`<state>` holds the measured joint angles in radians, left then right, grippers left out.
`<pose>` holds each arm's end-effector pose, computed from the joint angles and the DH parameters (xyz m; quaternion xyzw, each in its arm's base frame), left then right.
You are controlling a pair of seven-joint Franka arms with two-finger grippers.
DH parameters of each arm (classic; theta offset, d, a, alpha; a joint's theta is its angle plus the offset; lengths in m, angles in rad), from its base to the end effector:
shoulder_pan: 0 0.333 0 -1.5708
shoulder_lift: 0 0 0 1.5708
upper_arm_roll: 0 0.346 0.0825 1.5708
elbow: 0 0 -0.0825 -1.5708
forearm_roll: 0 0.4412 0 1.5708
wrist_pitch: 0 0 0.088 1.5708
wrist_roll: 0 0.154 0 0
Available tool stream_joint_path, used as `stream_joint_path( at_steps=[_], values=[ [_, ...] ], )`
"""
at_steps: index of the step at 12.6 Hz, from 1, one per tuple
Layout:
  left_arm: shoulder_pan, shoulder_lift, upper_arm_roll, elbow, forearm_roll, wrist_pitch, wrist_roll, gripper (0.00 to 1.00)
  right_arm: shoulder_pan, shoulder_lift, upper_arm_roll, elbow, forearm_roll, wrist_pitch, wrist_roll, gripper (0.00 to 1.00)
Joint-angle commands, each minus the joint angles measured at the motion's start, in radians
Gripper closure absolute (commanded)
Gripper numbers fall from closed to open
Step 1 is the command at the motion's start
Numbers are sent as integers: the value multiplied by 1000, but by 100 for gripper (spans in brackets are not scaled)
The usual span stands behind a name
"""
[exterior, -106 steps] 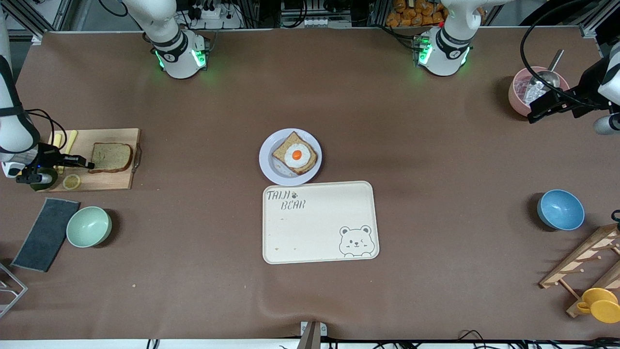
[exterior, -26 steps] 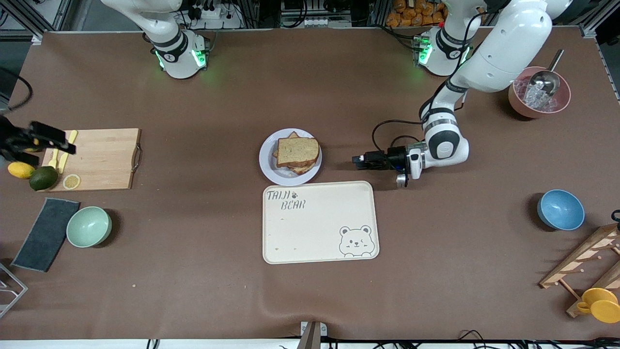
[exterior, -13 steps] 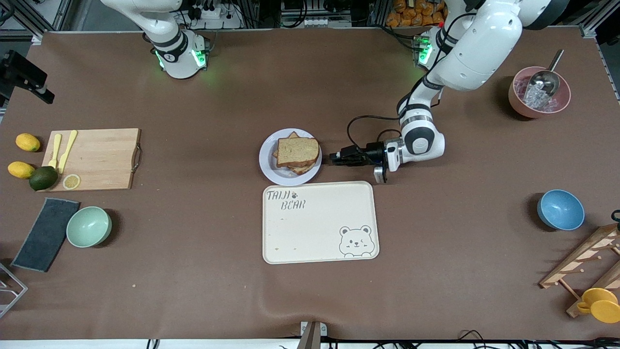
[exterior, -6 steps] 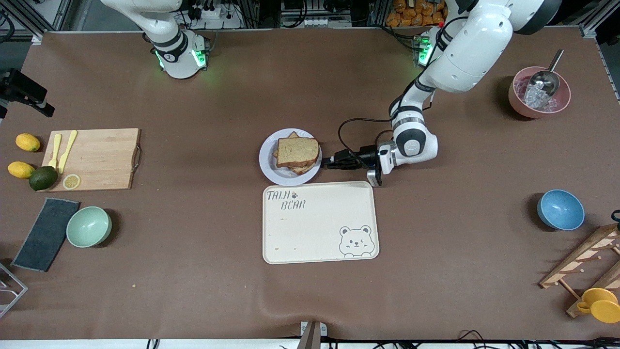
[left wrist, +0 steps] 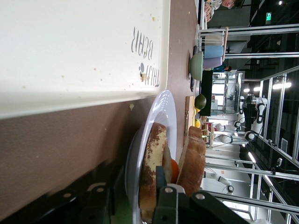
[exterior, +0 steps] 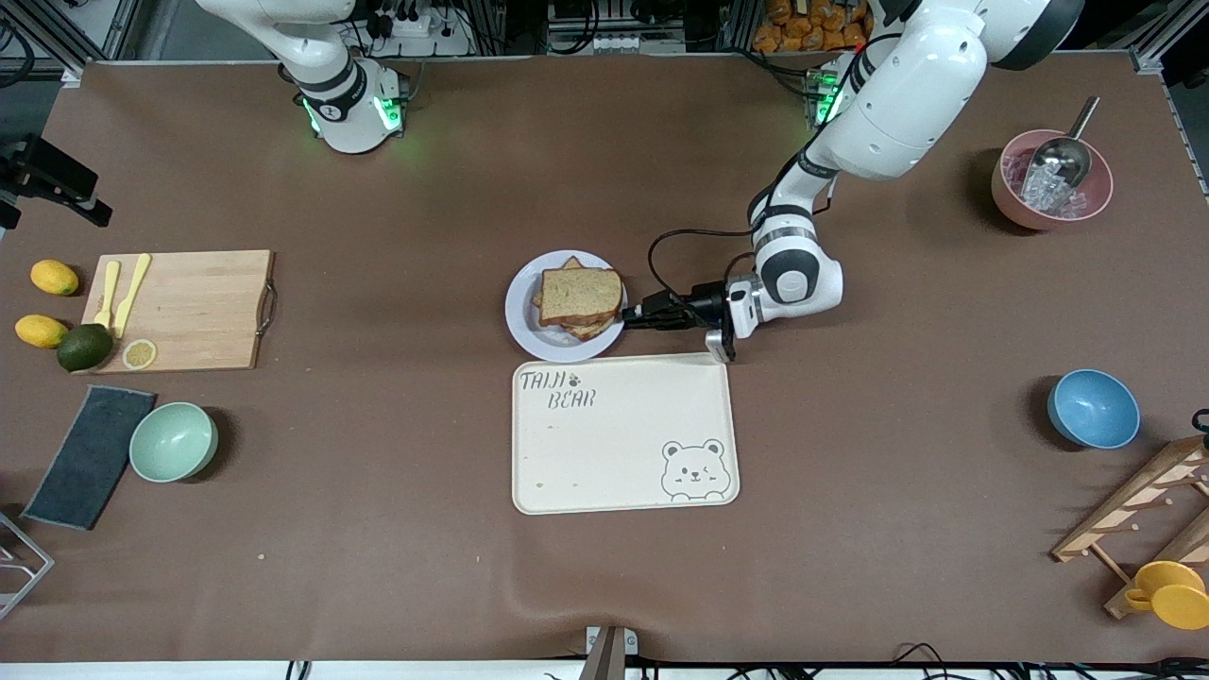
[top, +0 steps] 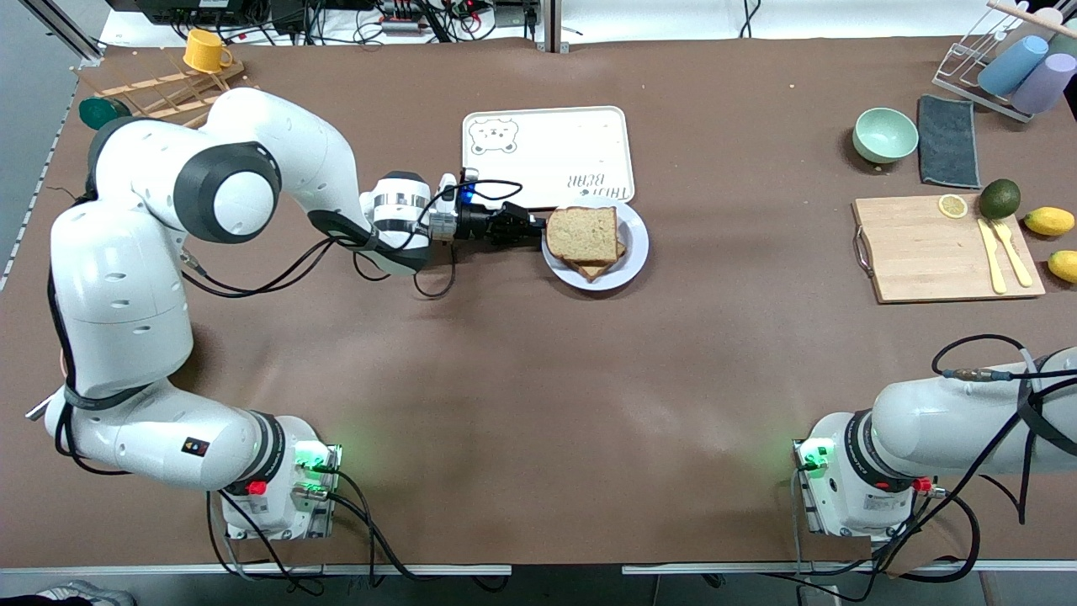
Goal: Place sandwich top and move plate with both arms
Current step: 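Grip the white plate rim with the left gripper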
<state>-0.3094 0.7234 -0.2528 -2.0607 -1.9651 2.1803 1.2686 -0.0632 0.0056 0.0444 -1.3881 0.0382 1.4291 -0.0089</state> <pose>0.4782 -0.3989 0.0389 0.8017 0.0277 0.0099 0.5970 0.5976 -0.0050 0.6868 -0.9997 0.0019 -0.0180 0.0187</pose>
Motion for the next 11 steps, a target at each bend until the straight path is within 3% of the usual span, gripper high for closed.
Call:
stream_joint_path(
  at_steps=[1, 11],
  values=[
    [-30, 53, 4, 36, -35, 18, 26, 67, 25, 7, -14, -29, -35, 1, 52, 0],
    [-40, 90, 4, 59, -37, 18, 55, 75, 25, 7, -8, -38, -37, 5, 52, 0]
  ],
)
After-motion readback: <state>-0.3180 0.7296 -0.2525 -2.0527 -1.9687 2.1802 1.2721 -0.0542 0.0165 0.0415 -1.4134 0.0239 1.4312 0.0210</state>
